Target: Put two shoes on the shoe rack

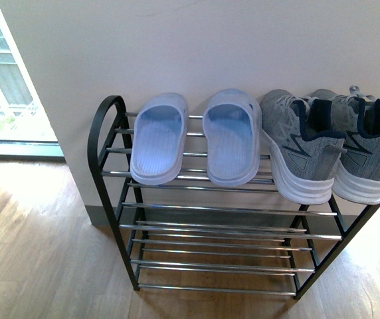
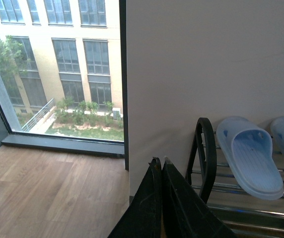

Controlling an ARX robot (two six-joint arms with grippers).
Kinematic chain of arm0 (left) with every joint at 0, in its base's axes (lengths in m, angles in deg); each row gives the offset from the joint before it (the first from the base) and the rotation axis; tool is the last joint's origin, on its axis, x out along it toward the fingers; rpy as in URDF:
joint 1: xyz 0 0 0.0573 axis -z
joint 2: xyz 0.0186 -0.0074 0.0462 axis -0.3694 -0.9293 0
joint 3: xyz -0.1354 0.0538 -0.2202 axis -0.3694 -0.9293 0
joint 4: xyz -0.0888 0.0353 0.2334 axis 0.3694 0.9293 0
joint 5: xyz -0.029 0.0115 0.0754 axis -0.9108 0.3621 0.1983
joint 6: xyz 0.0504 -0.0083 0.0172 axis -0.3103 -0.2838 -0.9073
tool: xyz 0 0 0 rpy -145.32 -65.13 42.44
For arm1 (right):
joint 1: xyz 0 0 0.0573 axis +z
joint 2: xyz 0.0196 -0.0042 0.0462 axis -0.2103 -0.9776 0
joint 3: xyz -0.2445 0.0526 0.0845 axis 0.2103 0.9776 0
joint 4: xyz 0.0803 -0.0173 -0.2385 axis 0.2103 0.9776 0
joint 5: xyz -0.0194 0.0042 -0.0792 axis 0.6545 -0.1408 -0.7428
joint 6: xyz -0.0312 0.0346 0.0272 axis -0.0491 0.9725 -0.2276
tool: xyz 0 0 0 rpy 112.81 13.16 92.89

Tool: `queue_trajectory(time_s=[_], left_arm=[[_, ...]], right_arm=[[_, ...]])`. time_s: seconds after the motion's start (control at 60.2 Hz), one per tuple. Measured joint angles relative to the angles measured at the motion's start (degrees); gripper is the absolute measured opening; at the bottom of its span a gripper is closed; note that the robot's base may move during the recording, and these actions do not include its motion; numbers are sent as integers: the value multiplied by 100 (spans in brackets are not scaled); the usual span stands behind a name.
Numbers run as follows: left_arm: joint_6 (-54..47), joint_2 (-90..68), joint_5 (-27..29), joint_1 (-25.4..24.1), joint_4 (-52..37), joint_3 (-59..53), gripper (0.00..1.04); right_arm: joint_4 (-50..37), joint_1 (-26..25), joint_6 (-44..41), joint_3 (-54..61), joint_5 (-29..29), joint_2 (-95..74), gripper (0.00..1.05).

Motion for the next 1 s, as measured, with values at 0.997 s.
queue_trajectory(time_s=[0.997], left_arm=[[-2, 2472, 0, -2, 2505, 0, 1]], right_arm=[[0, 0, 0, 0, 2, 0, 96]])
